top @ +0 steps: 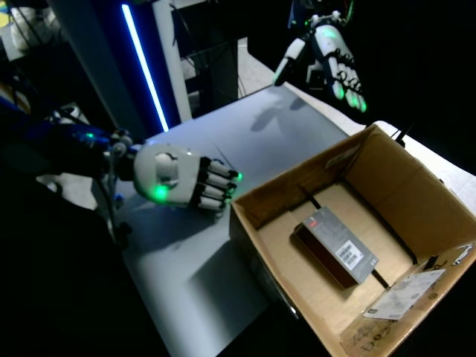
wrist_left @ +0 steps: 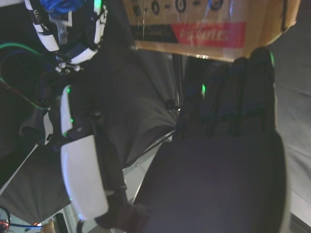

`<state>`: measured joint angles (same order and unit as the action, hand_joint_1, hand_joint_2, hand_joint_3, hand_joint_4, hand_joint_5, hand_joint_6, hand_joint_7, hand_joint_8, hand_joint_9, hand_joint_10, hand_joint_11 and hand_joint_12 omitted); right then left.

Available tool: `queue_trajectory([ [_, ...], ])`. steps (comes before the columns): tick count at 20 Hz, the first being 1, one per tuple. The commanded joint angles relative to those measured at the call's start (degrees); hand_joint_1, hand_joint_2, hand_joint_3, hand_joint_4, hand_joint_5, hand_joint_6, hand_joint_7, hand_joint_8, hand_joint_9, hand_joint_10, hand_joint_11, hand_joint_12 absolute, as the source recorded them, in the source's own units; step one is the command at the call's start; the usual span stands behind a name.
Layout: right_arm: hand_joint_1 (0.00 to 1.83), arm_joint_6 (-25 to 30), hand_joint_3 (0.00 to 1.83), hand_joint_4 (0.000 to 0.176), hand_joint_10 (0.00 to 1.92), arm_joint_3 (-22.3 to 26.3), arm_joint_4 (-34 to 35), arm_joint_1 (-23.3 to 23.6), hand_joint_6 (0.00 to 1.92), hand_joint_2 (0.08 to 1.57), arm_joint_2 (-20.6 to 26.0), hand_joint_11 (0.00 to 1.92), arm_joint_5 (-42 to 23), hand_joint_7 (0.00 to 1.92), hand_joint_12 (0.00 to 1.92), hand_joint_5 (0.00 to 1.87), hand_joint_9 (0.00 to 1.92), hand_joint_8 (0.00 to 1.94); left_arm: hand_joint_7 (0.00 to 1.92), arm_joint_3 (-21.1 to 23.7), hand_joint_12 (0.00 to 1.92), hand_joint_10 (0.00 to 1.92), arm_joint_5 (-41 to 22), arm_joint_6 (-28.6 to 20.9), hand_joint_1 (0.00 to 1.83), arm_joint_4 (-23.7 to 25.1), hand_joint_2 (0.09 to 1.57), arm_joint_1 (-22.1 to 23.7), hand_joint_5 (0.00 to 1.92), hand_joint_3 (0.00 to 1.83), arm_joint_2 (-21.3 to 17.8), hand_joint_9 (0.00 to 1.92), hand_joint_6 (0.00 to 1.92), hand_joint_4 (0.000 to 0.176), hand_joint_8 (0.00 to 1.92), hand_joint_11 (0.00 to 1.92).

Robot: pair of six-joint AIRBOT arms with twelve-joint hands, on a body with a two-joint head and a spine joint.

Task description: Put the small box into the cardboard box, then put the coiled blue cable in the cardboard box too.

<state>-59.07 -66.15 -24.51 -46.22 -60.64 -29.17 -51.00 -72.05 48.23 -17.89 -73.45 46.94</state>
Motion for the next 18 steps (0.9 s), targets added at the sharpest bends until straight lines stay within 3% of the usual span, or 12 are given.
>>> queue_trajectory([
  [1,1.16,0.2,0.00,0.000,1.92,0.4,-0.8,-0.3,0.98,1.11,0.0,1.27,0.0,0.87,1.91,0.98,1.15,1.79,0.02,-0.2,0.03,0.00,-6.8,-0.3,0.63,0.0,0.85,0.1,0.05,0.00,0.1,0.00,0.01,0.176,0.00,0.07],
  [4,1.16,0.2,0.00,0.000,1.81,1.9,-0.1,0.3,0.96,1.11,2.2,1.32,-3.3,0.92,1.79,0.98,1.21,1.65,0.03,-0.2,0.03,0.00,-6.7,-0.3,0.62,0.0,0.85,0.1,0.05,0.00,0.2,0.00,0.01,0.176,0.00,0.07],
  [7,1.16,0.2,0.00,0.000,1.87,4.5,-0.1,2.9,0.96,1.11,6.1,1.35,-8.0,0.98,1.87,0.98,1.26,1.65,0.03,-0.2,0.03,0.00,-6.8,-0.3,0.64,-0.2,0.85,0.0,0.06,0.00,0.3,0.00,0.01,0.176,0.00,0.07],
  [8,1.15,0.2,0.00,0.000,1.76,5.3,-0.1,3.4,0.99,1.12,7.2,1.35,-9.4,1.06,1.80,0.97,1.30,1.55,0.04,-0.2,0.03,0.00,-6.8,-0.3,0.64,-0.2,0.86,0.0,0.07,0.00,0.3,0.01,0.01,0.171,0.00,0.08],
  [12,1.17,0.2,0.00,0.000,1.71,7.8,0.0,5.8,0.92,1.10,11.0,1.42,-14.7,1.18,1.81,1.02,1.40,1.50,0.05,-0.2,0.03,0.00,-6.8,-0.5,0.66,-0.3,0.85,-0.1,0.08,0.00,0.5,0.02,0.00,0.176,0.01,0.07],
  [14,1.17,0.2,0.00,0.000,1.92,8.9,0.0,7.3,0.96,1.10,12.9,1.63,-17.3,1.17,1.92,0.99,1.49,1.76,0.06,-0.2,0.02,0.00,-6.9,-0.6,0.62,-0.3,0.85,-0.1,0.07,0.00,0.6,0.02,0.00,0.176,0.01,0.07],
  [16,1.15,0.2,0.01,0.000,1.92,9.6,-0.1,9.2,1.17,1.17,14.3,1.70,-18.9,1.16,1.92,0.85,1.59,1.94,0.05,-0.2,0.03,0.00,-7.0,-0.6,0.62,-0.3,0.85,-0.1,0.07,0.00,0.6,0.02,0.00,0.176,0.00,0.08],
  [18,1.12,0.2,0.00,0.000,1.92,9.8,0.0,11.2,1.30,1.21,15.3,1.63,-21.0,1.02,1.92,0.77,1.49,1.93,0.05,-0.2,0.02,0.00,-7.0,-0.6,0.63,-0.3,0.85,-0.1,0.08,0.00,0.7,0.01,0.00,0.176,0.00,0.08],
])
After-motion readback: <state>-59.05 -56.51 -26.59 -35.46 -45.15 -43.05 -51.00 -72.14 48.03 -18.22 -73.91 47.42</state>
